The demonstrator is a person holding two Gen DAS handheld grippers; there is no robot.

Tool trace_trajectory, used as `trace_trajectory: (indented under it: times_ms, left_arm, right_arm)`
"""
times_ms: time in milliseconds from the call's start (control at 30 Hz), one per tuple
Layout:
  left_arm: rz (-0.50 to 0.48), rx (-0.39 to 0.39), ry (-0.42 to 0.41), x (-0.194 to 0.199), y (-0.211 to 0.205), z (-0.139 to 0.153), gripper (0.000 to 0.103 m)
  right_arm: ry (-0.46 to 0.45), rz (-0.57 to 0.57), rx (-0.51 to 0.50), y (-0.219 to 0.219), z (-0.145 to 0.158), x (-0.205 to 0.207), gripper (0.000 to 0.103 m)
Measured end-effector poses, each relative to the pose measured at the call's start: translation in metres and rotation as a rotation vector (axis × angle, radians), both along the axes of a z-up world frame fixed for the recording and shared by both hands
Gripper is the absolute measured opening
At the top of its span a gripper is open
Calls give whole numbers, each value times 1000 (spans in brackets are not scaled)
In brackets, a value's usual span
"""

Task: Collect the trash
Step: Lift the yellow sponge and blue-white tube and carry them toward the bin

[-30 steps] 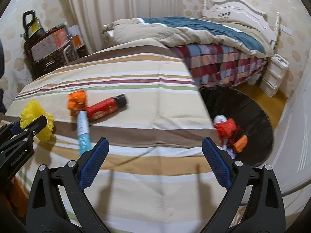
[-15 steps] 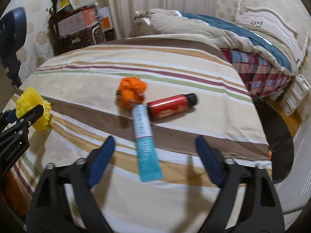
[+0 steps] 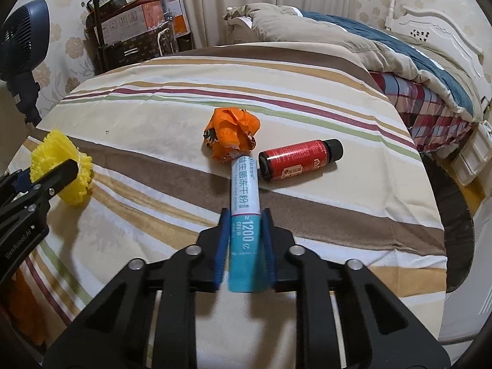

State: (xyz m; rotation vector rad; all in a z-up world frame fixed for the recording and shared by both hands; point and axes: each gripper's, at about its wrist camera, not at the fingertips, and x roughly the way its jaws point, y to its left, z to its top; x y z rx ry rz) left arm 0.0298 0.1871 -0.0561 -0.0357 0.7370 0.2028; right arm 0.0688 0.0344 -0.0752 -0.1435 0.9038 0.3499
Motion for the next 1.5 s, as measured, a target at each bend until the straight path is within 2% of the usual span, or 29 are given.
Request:
trace_trajectory:
  times_ms: [400,700,1167,1500]
  left_arm:
    - [-23,-9,-20,-10,-10,6,44]
    - [-69,-20,-43,-15,-33,13,44]
    - [-182,-23,-92,-12,-89,31,44]
    - [-302,-6,-118,6,-141,43,44]
  right_arm:
    - [-15,16,24,-7,7,-25,18]
    - [-50,-22,52,-33,20,-42,18]
    - [-141,-165,85,-101,47,-55,18]
    - [-199,-291,76,-154,56,-52,19]
